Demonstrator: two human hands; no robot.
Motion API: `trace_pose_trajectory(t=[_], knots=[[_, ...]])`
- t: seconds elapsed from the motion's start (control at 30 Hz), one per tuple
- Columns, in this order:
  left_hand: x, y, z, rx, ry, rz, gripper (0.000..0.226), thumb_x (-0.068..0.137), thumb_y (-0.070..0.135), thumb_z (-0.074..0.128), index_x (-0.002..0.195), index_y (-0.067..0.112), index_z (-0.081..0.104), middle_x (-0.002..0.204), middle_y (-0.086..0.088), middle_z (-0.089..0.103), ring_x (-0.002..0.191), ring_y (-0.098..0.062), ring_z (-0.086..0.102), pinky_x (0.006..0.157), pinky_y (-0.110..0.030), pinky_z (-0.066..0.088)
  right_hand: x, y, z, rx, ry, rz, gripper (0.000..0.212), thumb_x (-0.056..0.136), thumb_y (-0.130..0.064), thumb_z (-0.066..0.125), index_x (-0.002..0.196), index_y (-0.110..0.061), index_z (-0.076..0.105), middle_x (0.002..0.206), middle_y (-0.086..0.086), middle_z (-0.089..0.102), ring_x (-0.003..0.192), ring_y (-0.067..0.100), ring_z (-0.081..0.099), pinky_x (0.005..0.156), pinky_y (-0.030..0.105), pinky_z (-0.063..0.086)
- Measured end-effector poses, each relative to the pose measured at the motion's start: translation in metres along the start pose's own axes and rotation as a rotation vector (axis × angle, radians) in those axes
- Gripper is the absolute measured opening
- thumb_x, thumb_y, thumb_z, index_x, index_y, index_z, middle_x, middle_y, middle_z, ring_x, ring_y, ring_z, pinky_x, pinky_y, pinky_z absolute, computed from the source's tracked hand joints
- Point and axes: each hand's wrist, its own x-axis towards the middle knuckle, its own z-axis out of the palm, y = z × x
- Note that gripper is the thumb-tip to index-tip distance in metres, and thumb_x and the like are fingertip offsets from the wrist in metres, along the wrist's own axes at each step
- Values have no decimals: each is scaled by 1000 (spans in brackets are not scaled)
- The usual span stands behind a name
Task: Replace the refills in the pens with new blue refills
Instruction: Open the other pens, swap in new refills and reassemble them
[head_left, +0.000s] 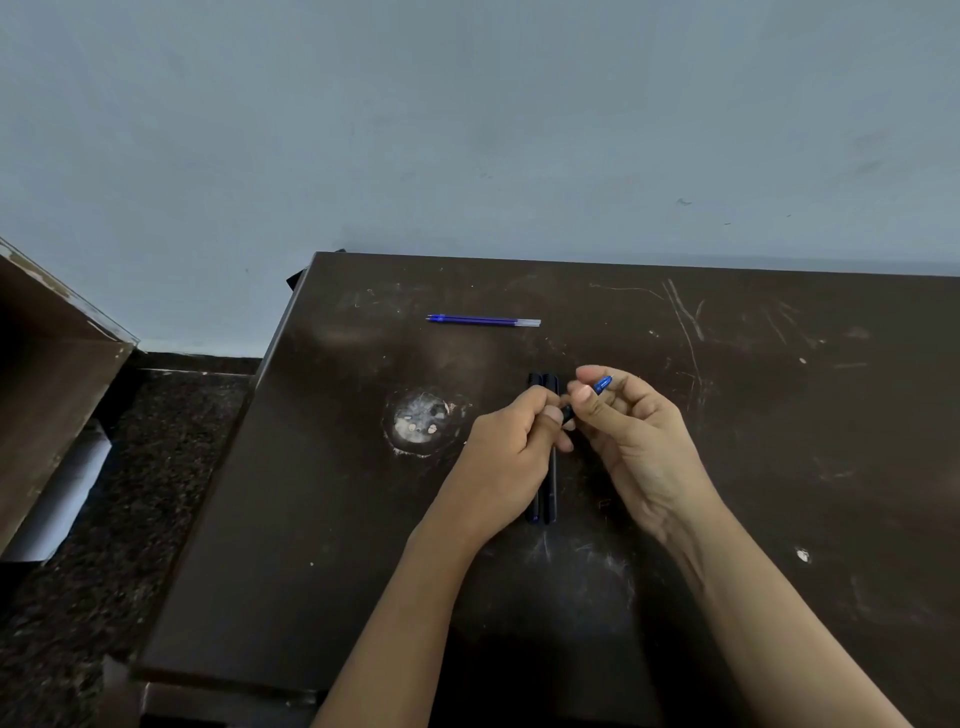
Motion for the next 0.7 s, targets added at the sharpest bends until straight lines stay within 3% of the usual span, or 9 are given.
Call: trace_pose_trajectory(t=[0.07,0.13,0.3,0.37,0.5,0.57,0.63,0.7], knots=[[0,0,0,49,17,12,19,100,25,40,92,22,56,83,8,69,60,7,53,58,-10,38,0,2,0,-61,28,-10,19,76,-6,66,94,-2,62,68,3,66,66,17,62,67,25,56],[1,0,0,59,28,17,22,101,23,39,90,18,57,77,6,67,56,8,52,55,-7,37,0,2,-1,-68,31,-12,14,79,-2,64,93,-3,62,66,2,66,63,16,63,67,25,56],[2,-3,-1,19,64,4,29,101,27,37,83,15,57,64,8,62,47,0,47,51,-16,39,-1,-2,-1,44,-54,23,29,87,11,47,108,-3,61,97,10,71,81,14,68,72,24,56],[2,-3,-1,21,60,10,28,101,27,37,84,16,57,66,8,63,47,0,47,50,-17,39,0,-2,-1,22,-60,36,30,89,10,46,111,-3,61,96,9,69,82,13,66,73,22,55],[3,-3,0,52,41,20,26,101,27,36,90,19,58,69,6,66,46,-1,47,49,-16,37,0,2,-1,-92,-6,11,19,82,-8,63,101,-7,64,73,1,66,72,14,63,75,27,53],[3,-4,1,68,45,12,24,101,28,36,92,21,57,71,5,66,47,0,47,50,-15,37,0,1,-3,-61,-7,12,20,86,3,56,101,-7,64,80,2,70,76,16,65,75,26,54],[3,-5,0,63,52,5,22,101,29,36,96,24,56,73,5,67,48,2,48,51,-13,35,0,-2,-3,17,-39,48,36,86,15,44,109,-7,63,94,5,72,87,15,68,76,23,55],[3,-5,0,55,53,5,21,101,29,35,100,26,56,73,5,67,48,2,48,51,-13,35,0,-4,-3,37,-48,57,38,86,14,45,112,-7,62,98,4,72,90,13,68,78,22,55]])
